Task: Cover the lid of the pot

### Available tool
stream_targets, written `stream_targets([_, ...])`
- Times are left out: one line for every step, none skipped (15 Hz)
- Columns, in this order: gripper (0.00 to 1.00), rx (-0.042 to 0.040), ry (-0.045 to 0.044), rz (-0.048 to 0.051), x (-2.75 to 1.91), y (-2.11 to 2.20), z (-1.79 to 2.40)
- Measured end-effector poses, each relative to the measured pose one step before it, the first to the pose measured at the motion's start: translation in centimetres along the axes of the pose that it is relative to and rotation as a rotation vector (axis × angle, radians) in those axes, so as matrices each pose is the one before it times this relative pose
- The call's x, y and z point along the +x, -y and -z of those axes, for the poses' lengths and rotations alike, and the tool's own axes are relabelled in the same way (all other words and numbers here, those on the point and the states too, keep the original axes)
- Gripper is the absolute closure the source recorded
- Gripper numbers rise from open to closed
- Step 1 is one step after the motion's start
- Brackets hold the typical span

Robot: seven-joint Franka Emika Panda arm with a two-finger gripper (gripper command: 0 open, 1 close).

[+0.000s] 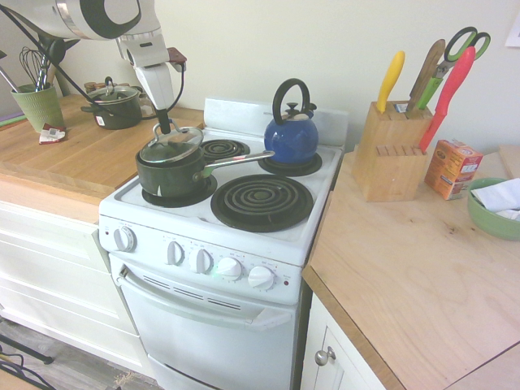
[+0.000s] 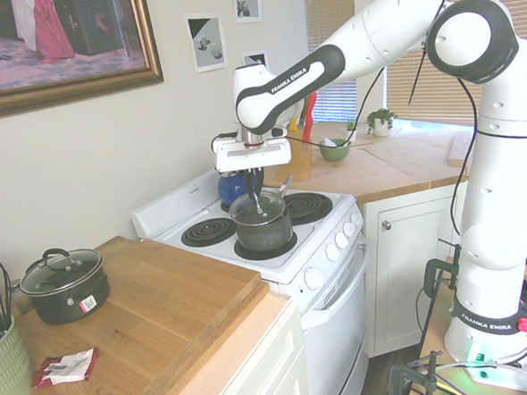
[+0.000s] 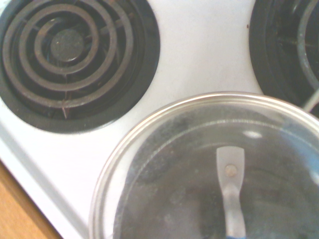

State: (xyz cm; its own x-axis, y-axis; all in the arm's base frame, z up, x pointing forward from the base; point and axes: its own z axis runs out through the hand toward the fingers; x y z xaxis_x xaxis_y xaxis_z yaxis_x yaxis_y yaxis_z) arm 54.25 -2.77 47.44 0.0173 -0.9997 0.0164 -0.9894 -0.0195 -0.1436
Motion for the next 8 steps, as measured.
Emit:
stream_targets([1.0,-0.00262,0.0003,0.00021,-0.033,-0.314,0.035])
stream_targets([1.0,-0.00565,0.00032,-0.0008,0.027,-0.259,-0.071])
stream_targets([1.0,-0.00825,-0.00047,-0.0003,0.04,-0.21,-0.361])
stream_targets([1.0,-0.01253,-0.00063,0.00017,0.031,-0.196,-0.621])
stream_targets([1.0,-0.0109,0.00019,-0.00066,0.044,-0.097,-0.863])
stream_targets([1.0,0.00055,0.00002,0.00141,-0.065,0.158,-0.516])
stream_targets([1.0,-0.00238,-0.00063,0.00126,-0.034,0.069,-0.271])
stream_targets([1.0,0.00126,-0.00012,0.00087,-0.056,0.052,-0.071])
